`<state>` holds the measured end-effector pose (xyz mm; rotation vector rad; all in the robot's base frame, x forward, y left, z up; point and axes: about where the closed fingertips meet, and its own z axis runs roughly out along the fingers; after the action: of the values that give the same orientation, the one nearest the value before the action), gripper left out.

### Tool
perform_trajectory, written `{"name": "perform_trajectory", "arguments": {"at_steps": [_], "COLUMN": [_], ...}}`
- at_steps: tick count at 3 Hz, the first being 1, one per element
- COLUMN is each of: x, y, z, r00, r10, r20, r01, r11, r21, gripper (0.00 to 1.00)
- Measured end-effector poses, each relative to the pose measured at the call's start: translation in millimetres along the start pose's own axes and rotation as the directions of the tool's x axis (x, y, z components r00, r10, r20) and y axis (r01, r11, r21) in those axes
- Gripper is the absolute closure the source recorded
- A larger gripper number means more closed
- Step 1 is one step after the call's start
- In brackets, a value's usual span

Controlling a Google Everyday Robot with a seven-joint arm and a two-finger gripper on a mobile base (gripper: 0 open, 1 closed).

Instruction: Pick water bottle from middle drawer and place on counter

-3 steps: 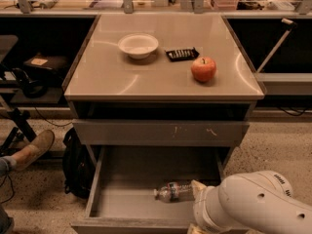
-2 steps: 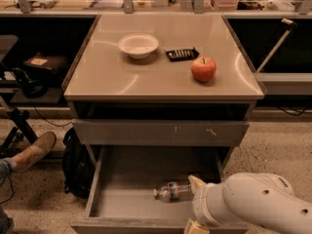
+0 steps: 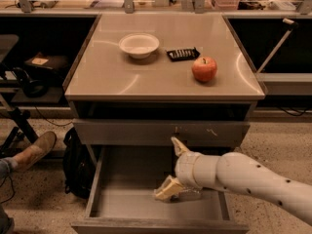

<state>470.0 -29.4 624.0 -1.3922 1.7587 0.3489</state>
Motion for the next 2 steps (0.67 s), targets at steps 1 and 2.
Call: {"name": "perform_trajectory", "arguments": {"at_steps": [1,2], "x": [12.7,25.4], "y": [5.6,7.1], "z": [14.9,21.8], "r00": [0.998,0.999], "r10": [0.047,0.011], "r20": [0.029,-0.041], "r01": [-0.047,-0.011], "r11": [0.9987,0.9999], "r21": [-0.022,-0.003], "gripper": [0.00,0.00]}}
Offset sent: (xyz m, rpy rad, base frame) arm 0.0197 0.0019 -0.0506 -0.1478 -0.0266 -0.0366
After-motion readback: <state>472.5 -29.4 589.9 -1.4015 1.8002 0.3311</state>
